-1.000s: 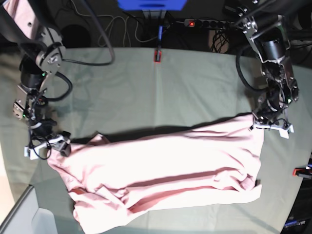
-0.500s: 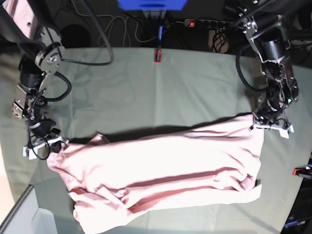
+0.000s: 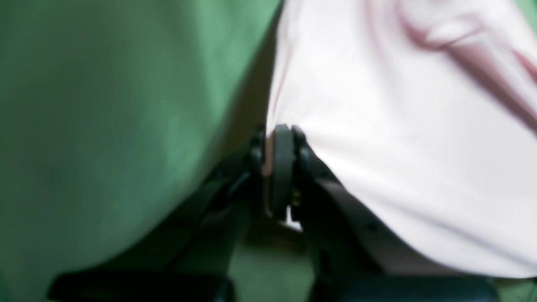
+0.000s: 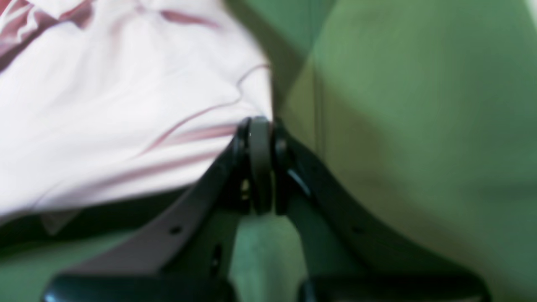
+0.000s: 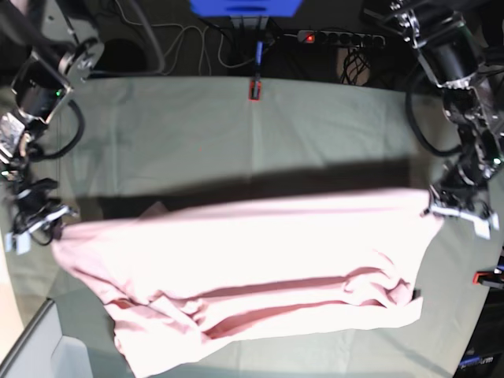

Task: Layout the t-shirt on the table in an organized manner, then fold the t-shirt properly
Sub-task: 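Lift the shirt edge with both grippers and fling it across the table, then grasp the shirt fabric near the sleeve with the right gripper, then drag the grasped fabric with the right gripper toward the shirt's collar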

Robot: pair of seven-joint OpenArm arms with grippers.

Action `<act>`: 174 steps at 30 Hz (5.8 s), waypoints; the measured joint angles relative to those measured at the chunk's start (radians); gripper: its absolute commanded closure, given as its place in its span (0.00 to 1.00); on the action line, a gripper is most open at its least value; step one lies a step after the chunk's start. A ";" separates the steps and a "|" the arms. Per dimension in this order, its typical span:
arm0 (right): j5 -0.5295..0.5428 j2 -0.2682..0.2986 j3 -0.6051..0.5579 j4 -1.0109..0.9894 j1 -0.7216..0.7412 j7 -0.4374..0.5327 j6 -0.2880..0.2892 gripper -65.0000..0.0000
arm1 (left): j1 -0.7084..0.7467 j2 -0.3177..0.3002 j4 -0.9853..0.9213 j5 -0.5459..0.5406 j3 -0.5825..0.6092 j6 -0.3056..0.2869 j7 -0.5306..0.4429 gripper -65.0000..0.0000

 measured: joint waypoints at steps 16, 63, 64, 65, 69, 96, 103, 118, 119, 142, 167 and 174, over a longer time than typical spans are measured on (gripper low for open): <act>0.021 -0.090 0.075 0.787 -0.378 -0.163 0.036 1.00 | 0.277 -0.059 0.336 -0.260 -0.170 -0.008 0.097 1.00; -0.002 -0.365 -0.214 0.674 -0.715 -0.159 0.000 0.44 | 0.328 -0.042 0.141 -0.330 -0.291 0.008 0.067 1.00; -0.004 -0.367 -0.214 0.671 -0.712 -0.160 0.000 0.44 | 0.328 -0.042 0.141 -0.329 -0.291 0.008 0.071 1.00; -0.003 -0.367 -0.212 0.672 -0.708 -0.162 0.000 0.44 | 0.328 -0.042 0.141 -0.329 -0.291 0.008 0.071 1.00; -0.005 -0.370 -0.181 0.715 -0.671 -0.167 -0.001 0.44 | 0.328 -0.043 0.141 -0.328 -0.291 0.008 0.070 1.00; 0.000 -0.105 -0.186 -0.138 0.013 -0.129 -0.008 0.44 | 0.328 -0.010 0.140 -0.325 -0.295 0.008 0.074 1.00; 0.003 -0.107 -0.186 -0.138 0.008 -0.129 -0.009 0.76 | 0.327 -0.013 0.140 -0.325 -0.295 0.008 0.066 1.00; -0.004 -0.118 -0.184 -0.005 0.018 -0.157 -0.010 1.00 | 0.327 -0.013 0.140 -0.325 -0.294 0.008 0.066 1.00; -0.005 -0.123 -0.184 -0.002 0.040 -0.159 -0.011 1.00 | 0.327 -0.013 0.140 -0.325 -0.294 0.008 0.066 1.00; -0.019 -0.072 -0.189 -0.768 0.761 0.299 -0.011 1.00 | 0.360 -0.013 0.146 -0.332 -0.291 0.008 0.073 1.00; 0.000 0.043 -0.180 -0.783 0.488 0.260 -0.274 0.38 | 0.370 -0.012 0.150 -0.333 -0.291 0.008 0.069 1.00; 0.106 0.023 -0.180 -0.454 0.143 0.233 -0.278 0.38 | 0.370 -0.015 0.150 -0.332 -0.292 0.009 0.068 1.00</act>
